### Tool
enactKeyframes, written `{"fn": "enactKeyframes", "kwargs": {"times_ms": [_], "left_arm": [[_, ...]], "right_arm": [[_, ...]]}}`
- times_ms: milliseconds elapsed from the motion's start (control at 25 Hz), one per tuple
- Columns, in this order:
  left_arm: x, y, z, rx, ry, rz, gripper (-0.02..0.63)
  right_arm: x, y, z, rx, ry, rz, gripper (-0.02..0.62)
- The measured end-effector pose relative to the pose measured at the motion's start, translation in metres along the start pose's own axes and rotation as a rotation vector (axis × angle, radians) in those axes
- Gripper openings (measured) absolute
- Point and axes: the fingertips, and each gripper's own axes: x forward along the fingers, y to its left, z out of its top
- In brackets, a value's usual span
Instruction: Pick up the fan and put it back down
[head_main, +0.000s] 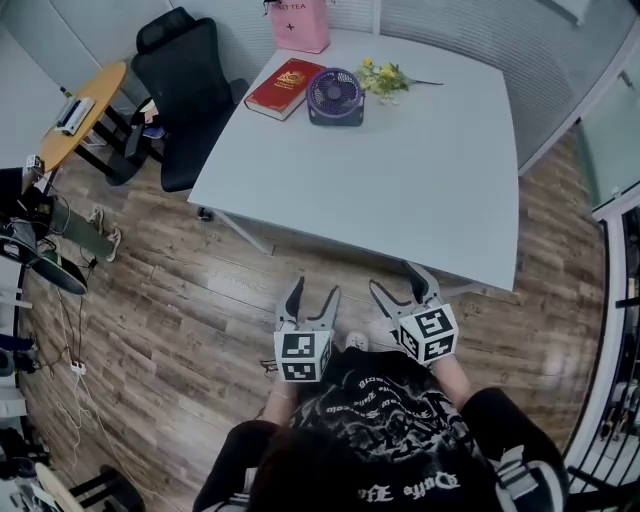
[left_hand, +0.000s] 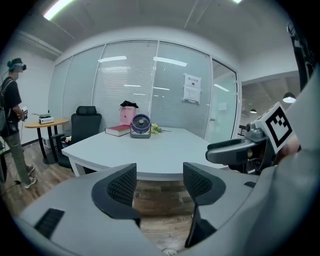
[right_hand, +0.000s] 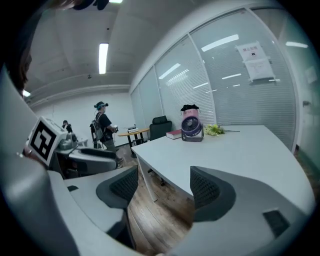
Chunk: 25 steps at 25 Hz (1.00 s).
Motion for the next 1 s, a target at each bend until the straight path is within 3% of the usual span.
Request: {"fn": "enactKeyframes", "kwargs": {"times_ms": [160, 400, 680, 1000], "left_arm": [[0.009, 0.005, 0.012, -0.016, -0.012, -0.002, 0.302], [0.031, 0.023, 0.018, 0.020, -0.016, 0.001, 0.302], [0.083, 0.070, 0.057, 0.039, -0.042, -0.030, 0.302], [0.165, 0.129, 0.096, 0.062, -0.018, -0.100, 0.302]], "right_arm": [[0.007, -0.003, -0.003, -0.095, 0.062, -0.004, 0.310], [0.023, -0.014, -0.008, -0.057, 0.068, -0.043, 0.307], [0.067, -0.052, 0.028, -0.017, 0.027, -0.138, 0.307], [0.145, -0.087, 0.063, -0.001, 0.056, -0.217, 0.307]]}}
